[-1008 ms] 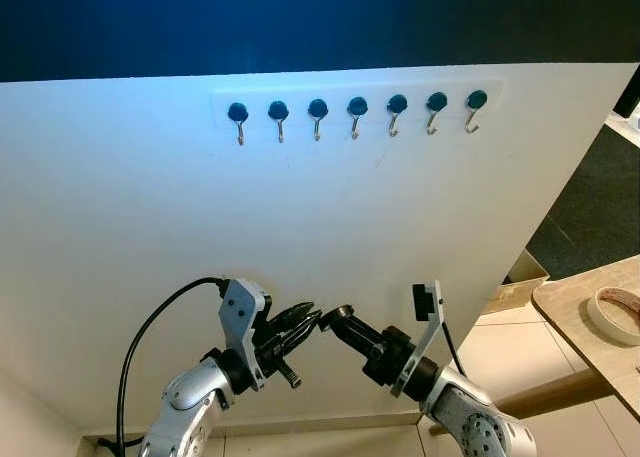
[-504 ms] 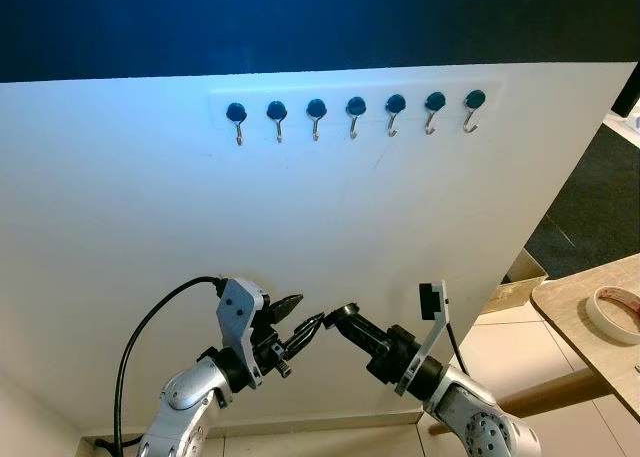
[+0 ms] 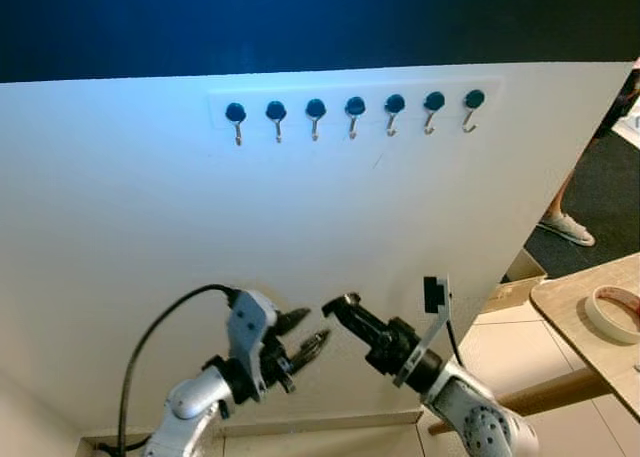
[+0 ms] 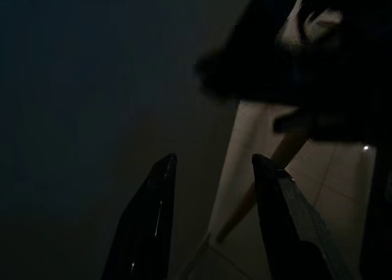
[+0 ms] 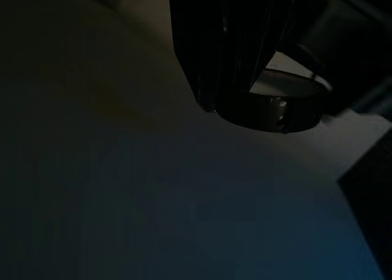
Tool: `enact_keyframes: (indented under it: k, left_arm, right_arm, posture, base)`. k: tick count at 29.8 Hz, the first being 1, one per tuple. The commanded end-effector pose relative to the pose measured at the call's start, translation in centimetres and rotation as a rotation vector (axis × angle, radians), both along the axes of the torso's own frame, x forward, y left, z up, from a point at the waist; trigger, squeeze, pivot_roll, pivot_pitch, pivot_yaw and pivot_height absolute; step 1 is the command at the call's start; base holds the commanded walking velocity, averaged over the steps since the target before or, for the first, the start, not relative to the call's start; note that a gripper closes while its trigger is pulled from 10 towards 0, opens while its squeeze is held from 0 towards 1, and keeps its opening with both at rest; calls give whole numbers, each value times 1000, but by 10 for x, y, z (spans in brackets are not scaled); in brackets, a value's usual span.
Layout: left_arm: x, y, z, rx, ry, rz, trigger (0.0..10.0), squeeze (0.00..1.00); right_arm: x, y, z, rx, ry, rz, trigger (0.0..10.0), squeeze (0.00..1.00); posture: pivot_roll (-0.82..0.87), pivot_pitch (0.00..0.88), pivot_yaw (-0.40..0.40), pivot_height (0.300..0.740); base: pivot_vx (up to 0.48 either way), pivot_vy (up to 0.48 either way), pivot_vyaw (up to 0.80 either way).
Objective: Hang keys on a hook
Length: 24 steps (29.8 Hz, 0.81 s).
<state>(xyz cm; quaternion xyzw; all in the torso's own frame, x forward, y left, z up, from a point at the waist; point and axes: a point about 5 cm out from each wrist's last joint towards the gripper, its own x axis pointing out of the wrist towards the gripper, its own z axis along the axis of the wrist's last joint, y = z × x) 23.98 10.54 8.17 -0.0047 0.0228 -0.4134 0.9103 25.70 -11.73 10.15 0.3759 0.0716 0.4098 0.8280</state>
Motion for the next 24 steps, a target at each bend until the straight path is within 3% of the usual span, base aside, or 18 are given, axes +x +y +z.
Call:
enact_keyframes:
  k: [1, 13, 24]
  left_arm:
    - [1, 7, -6, 19, 12, 45, 10000, 0]
    - [1, -2, 8, -91, 22, -6, 10000, 0]
    - [-11, -14, 14, -90, 8, -112, 10000, 0]
  right_arm:
    - [-1, -2, 2, 13, 5, -1, 10000, 0]
    - [-4, 2, -7, -43, 14, 22, 10000, 0]
    - [-2, 1, -7, -52, 13, 5, 10000, 0]
  posture:
    - [32, 50, 2, 740]
    - [35, 50, 2, 740]
    - [34, 53, 1, 740]
  base:
    - [0, 0, 0]
    - [0, 0, 0]
    - [0, 0, 0]
